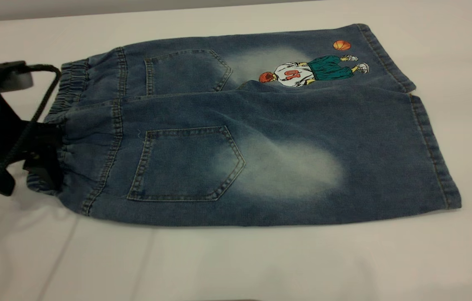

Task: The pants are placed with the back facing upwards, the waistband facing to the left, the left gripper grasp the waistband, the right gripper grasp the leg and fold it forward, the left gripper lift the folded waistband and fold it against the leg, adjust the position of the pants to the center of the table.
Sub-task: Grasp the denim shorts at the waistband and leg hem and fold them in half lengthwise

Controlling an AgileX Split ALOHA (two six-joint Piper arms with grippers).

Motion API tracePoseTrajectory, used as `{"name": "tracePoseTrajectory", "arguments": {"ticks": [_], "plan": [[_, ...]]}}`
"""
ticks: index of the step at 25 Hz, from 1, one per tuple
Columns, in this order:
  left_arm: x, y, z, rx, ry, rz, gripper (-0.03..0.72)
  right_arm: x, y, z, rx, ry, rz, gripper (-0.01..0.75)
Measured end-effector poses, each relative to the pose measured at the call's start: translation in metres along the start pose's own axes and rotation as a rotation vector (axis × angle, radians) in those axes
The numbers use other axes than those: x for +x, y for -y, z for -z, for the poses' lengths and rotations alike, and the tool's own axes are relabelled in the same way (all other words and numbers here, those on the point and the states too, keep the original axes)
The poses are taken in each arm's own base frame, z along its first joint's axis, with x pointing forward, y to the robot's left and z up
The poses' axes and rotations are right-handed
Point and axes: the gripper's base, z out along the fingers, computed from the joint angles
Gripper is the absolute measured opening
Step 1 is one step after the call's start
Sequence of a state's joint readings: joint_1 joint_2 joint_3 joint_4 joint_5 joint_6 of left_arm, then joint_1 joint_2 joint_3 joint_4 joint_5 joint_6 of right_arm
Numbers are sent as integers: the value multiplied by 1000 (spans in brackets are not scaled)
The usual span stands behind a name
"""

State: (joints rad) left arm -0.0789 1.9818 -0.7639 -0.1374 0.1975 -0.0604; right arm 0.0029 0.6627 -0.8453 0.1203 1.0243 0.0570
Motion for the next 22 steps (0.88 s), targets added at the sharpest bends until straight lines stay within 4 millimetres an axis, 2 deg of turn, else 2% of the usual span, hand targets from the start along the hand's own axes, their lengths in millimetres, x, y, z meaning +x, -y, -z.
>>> {"name": "tracePoseTrajectory", "arguments": {"ticks": [2, 4, 7, 9, 10, 13, 15, 18, 22], "plan": [[0, 0, -3, 1, -3, 12, 512, 0, 0, 0, 0, 0, 0, 588], [0, 0, -4, 3, -4, 23, 458, 0, 0, 0, 0, 0, 0, 588], [0, 3, -4, 9, 3, 37, 293, 0, 0, 0, 0, 0, 9, 588], [-4, 4, -4, 12, 21, 39, 137, 0, 0, -1, 1, -12, 40, 588], [-7, 4, -4, 13, 25, 38, 90, -1, 0, -2, 0, -19, 62, 588], [-16, 7, -3, 18, 2, 25, 71, -10, -1, -12, -10, -58, 129, 588], [-23, 9, 0, 22, -12, 1, 71, -21, -3, -30, -31, -92, 166, 588], [-34, 13, 6, 30, -21, -38, 69, -32, -6, -68, -97, -174, 235, 588], [-48, 17, 18, 40, -9, -52, 69, -29, -19, -124, -207, -354, 335, 588]]}}
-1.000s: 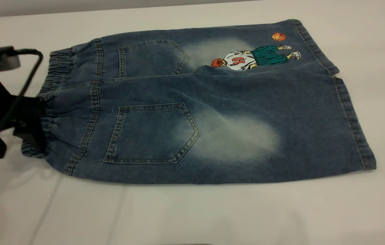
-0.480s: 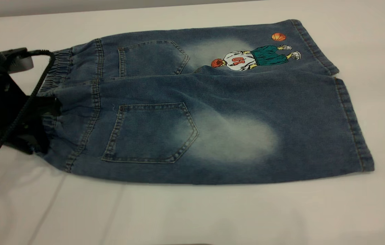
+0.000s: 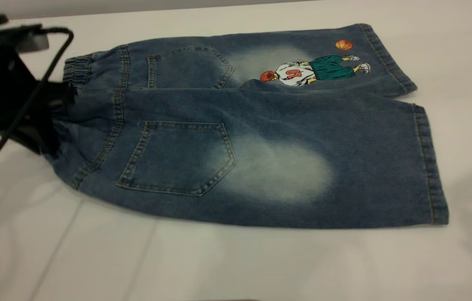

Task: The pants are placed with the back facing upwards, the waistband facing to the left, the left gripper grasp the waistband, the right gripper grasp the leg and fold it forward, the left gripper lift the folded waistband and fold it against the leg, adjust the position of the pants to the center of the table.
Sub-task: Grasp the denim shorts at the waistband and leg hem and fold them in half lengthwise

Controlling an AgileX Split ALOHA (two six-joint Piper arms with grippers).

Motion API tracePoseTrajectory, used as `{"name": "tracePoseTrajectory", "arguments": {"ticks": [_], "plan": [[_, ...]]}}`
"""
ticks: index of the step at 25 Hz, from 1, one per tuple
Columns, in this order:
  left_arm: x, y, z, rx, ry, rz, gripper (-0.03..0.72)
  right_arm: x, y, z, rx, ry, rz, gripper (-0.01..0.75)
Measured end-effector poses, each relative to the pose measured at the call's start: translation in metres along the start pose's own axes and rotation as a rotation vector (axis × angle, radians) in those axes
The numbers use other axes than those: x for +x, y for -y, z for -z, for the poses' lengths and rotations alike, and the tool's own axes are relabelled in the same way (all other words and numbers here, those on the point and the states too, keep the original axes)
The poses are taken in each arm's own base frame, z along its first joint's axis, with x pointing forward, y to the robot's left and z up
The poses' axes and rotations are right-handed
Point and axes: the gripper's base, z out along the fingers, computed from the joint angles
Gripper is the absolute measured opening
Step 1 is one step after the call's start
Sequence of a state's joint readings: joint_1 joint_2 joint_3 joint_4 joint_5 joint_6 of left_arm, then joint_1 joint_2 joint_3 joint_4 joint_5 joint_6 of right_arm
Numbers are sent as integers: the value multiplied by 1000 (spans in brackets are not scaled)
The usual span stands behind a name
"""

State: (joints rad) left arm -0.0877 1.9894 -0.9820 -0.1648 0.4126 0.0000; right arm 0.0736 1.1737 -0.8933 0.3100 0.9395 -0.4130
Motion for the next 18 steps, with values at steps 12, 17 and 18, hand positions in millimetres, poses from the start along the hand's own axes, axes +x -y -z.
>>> {"name": "tracePoseTrajectory", "arguments": {"ticks": [12, 17, 18], "plan": [[-6, 1, 4, 3, 15, -23, 69, 29, -33, -113, -142, -382, 81, 588], [-7, 1, 4, 3, 16, -21, 69, 42, -43, -127, -125, -303, 73, 588], [-7, 1, 4, 3, 16, -21, 69, 47, -43, -130, -117, -293, 67, 588]]}}
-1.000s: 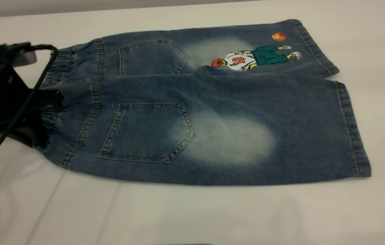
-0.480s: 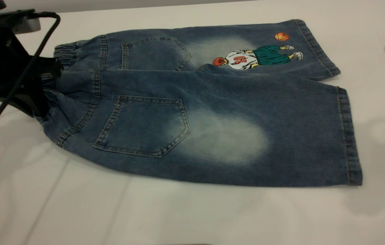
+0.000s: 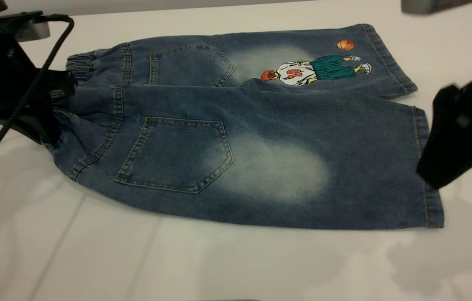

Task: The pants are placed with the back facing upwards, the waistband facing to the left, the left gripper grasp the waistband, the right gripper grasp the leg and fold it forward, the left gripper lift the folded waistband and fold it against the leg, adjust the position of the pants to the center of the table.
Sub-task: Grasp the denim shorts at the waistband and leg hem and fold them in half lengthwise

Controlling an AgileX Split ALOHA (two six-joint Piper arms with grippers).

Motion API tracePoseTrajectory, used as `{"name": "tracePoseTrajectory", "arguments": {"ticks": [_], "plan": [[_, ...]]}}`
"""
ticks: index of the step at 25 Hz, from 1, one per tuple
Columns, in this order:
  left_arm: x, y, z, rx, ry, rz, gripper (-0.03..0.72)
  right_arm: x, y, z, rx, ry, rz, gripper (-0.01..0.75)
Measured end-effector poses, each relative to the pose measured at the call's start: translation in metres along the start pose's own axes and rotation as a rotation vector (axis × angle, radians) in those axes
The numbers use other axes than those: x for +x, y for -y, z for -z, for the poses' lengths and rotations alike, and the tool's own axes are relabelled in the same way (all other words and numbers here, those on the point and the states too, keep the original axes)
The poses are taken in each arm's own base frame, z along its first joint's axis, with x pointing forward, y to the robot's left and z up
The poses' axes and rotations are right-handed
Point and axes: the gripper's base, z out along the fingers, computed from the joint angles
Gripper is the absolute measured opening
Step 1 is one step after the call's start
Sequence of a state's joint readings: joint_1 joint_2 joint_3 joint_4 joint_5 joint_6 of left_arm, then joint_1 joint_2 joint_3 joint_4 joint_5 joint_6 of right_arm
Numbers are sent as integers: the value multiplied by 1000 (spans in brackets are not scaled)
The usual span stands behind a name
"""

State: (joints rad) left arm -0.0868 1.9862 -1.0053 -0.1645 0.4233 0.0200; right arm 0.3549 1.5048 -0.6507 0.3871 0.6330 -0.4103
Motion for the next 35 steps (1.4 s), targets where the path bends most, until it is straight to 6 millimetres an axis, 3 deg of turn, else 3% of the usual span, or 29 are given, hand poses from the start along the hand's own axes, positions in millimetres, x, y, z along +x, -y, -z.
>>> {"name": "tracePoseTrajectory", "arguments": {"ticks": [6, 19, 30, 35], "plan": [[0, 1, 0, 7, -1, 14, 69, 19, 6, -19, 46, 46, -51, 588], [0, 1, 0, 9, 0, 15, 69, 18, 30, -82, 151, 2, -60, 588], [0, 1, 0, 9, 0, 15, 69, 20, 41, -105, 209, 2, -26, 584], [0, 1, 0, 10, 0, 17, 69, 20, 43, -112, 221, 1, -18, 505]]}}
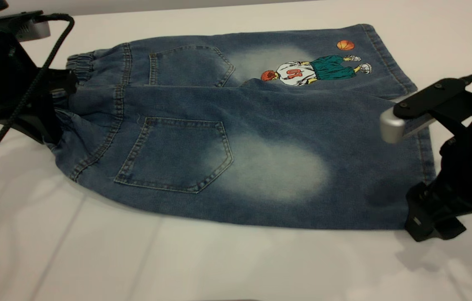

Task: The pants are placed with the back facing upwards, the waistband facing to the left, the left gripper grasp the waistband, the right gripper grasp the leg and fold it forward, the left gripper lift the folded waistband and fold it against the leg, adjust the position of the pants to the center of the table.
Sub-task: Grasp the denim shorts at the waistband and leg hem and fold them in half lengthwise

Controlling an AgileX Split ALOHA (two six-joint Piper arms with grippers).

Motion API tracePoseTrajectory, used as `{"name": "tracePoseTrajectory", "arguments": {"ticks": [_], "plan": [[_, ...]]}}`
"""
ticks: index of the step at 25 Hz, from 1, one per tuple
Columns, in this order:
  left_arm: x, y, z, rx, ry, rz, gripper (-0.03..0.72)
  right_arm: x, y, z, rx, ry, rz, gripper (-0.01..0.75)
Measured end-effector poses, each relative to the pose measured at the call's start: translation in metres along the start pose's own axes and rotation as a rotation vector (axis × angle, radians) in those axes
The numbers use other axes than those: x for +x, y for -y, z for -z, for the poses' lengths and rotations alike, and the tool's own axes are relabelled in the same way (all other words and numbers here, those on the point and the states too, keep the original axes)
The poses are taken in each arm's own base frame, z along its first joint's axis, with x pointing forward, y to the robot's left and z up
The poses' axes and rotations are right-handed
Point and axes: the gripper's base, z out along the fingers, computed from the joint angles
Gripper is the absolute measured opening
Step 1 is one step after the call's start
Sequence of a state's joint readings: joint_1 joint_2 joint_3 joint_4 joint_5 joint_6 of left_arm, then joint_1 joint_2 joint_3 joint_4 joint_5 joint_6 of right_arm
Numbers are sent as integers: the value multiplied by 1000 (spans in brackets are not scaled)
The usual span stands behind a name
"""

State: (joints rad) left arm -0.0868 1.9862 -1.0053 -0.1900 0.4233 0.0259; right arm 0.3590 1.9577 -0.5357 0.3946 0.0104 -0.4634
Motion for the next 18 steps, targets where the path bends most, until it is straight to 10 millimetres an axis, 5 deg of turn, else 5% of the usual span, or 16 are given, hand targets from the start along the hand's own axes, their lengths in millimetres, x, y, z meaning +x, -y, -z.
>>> {"name": "tracePoseTrajectory", "arguments": {"ticks": [3, 8, 13, 18], "plan": [[0, 0, 0, 5, 0, 10, 69, 0, 1, -3, 8, 6, 0, 386], [0, 1, 0, 7, 0, 12, 69, -4, 1, -3, 16, 28, 1, 81], [-3, 2, 2, 13, -2, 18, 69, -7, -1, 12, -8, 37, 3, 27], [-21, 8, 19, 51, 54, 52, 69, -42, -5, 74, -59, 204, 14, 27]]}}
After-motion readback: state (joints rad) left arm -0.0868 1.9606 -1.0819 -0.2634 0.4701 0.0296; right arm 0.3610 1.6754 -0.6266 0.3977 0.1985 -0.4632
